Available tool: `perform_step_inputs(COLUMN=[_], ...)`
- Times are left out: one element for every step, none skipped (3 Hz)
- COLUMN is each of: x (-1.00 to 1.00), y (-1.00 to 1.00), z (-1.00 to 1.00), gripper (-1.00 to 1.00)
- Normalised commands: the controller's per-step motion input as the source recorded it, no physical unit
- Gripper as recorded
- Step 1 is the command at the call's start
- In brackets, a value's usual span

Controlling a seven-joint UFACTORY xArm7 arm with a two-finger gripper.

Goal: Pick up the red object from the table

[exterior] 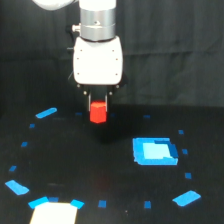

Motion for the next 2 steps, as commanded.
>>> perform_step_inputs(x=[-0.27, -0.19], y=[0.62, 0.60], z=[1.00, 1.00], gripper=[-1.00, -0.97])
